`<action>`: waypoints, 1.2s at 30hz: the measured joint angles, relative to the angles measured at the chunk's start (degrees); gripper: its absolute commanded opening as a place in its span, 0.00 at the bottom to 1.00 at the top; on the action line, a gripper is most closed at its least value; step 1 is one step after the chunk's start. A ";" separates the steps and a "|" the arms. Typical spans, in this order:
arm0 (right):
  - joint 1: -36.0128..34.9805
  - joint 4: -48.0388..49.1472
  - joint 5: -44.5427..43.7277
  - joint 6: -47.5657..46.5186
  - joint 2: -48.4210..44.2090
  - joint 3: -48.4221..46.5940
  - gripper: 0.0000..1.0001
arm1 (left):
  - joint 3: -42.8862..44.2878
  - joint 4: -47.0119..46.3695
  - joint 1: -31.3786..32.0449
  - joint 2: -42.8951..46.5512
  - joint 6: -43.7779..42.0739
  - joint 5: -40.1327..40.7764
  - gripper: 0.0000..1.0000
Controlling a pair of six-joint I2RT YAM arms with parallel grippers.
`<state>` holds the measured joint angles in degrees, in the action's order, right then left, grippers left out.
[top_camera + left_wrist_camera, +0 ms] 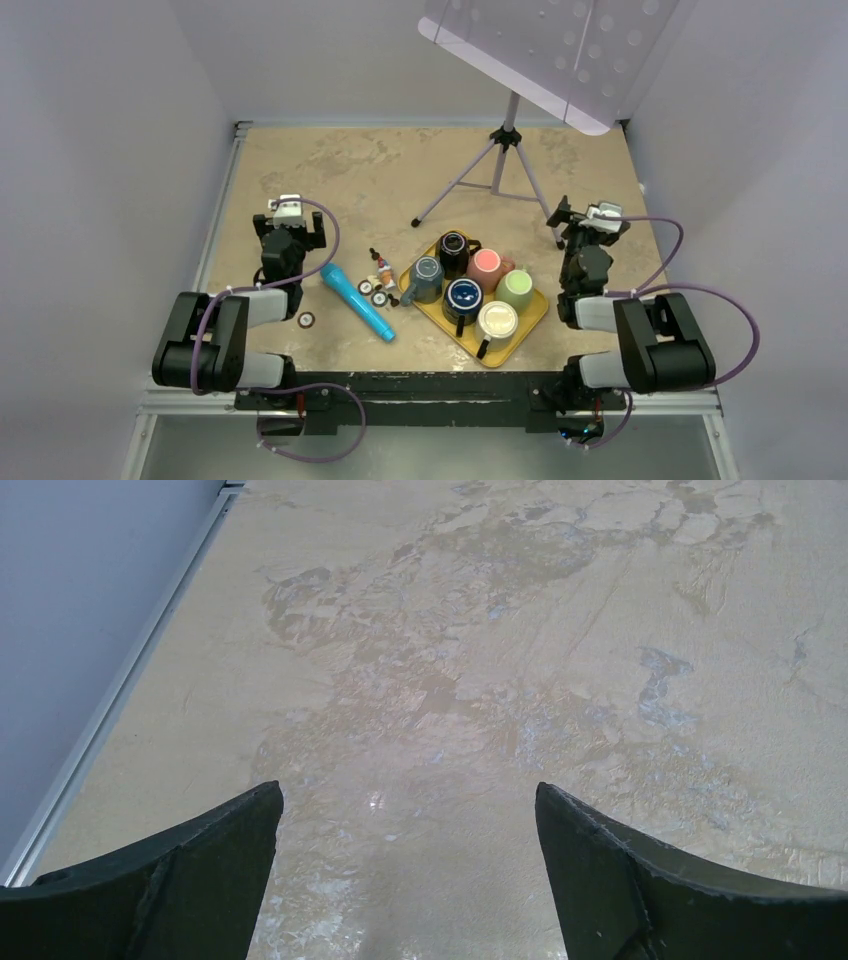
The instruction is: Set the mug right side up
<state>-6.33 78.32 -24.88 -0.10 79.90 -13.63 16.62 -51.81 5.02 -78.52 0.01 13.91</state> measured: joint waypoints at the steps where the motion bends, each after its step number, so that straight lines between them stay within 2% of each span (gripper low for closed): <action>1: -0.20 0.24 -0.15 -0.26 -1.05 0.63 0.98 | 0.00 0.00 0.00 0.00 0.00 0.00 1.00; 4: -1.22 -3.56 -1.25 -0.57 -8.35 1.53 0.98 | 0.00 0.02 0.00 0.00 0.00 -0.02 1.00; 9: -1.90 -29.14 0.46 6.84 -26.58 -7.65 0.93 | -0.02 0.98 -0.02 1.38 -0.07 -0.87 1.00; 12: -3.15 -42.01 2.16 11.93 -30.99 -14.71 0.90 | 1.22 10.86 -0.02 10.40 -1.73 -4.48 1.00; 16: -10.49 -59.19 1.86 17.35 -32.87 -20.87 0.84 | 12.07 30.84 -0.04 21.31 -7.04 -10.71 1.00; 21: -21.40 -77.68 1.51 23.52 -30.53 -25.20 0.77 | 33.88 62.18 -0.13 24.55 -14.73 -18.75 1.00; 24: -27.80 -86.29 0.02 27.43 -28.28 -27.78 0.76 | 42.18 78.09 -0.13 24.68 -17.90 -23.87 1.00; 30: -45.51 -98.05 -4.74 34.62 -20.06 -37.51 0.79 | 43.06 100.10 -0.13 26.32 -22.64 -31.10 1.00; 34: -58.03 -104.39 -8.74 36.57 -6.62 -51.21 0.85 | 40.92 106.51 -0.13 28.59 -24.06 -31.74 1.00; 36: -61.90 -106.38 -8.96 35.98 -0.04 -56.98 0.90 | 40.24 107.93 -0.13 29.83 -24.41 -31.52 1.00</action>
<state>-68.23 -28.05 -33.85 35.88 79.85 -70.61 56.86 56.12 4.89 -48.69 -24.40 -17.61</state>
